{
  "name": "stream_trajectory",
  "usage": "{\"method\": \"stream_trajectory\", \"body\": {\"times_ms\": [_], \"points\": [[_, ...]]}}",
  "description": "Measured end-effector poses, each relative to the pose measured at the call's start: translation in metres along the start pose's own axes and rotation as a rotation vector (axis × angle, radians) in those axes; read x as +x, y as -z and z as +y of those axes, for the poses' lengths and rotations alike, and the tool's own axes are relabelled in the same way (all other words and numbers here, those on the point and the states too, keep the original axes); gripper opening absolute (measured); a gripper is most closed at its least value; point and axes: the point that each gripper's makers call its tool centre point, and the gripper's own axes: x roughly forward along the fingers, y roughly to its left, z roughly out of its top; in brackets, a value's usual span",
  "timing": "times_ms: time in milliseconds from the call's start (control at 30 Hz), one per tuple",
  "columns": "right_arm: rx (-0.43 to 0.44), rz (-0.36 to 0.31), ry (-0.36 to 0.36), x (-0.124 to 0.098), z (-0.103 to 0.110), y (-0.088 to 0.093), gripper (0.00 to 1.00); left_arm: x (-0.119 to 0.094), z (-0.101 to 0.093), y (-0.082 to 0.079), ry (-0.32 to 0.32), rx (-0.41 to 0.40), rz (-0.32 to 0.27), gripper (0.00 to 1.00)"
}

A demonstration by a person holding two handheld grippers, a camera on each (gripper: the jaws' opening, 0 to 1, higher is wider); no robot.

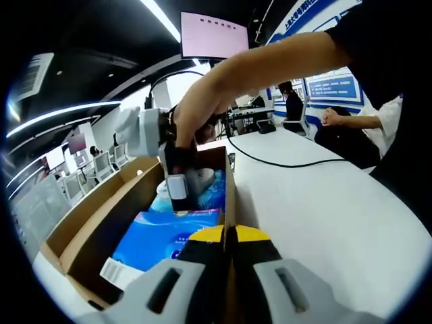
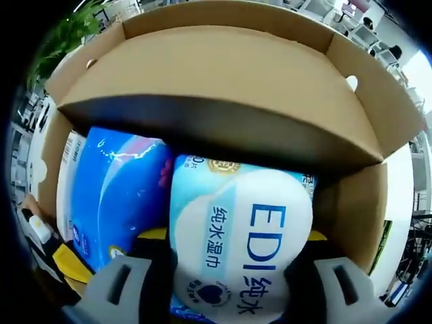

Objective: Operate the shoe box by opening the lid, removing the specified soft item, and placing it in the target area until the item is outside and the box remains undamaged.

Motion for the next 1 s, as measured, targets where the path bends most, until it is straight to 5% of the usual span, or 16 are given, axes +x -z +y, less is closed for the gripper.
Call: {"method": "stream_trajectory", "body": {"times_ms": [533,1000], "points": [[0.019,0.031,0.034,-0.020,-0.005,0.001,0.60,0.000,0.002,0.002,-0.001,-0.002,0.000,0.03],[0.039,-0.029,-0.013,-0.053,-0.008,-0.010,0.59,0.003,0.007,0.001,-0.001,-0.002,0.000,0.03]]}}
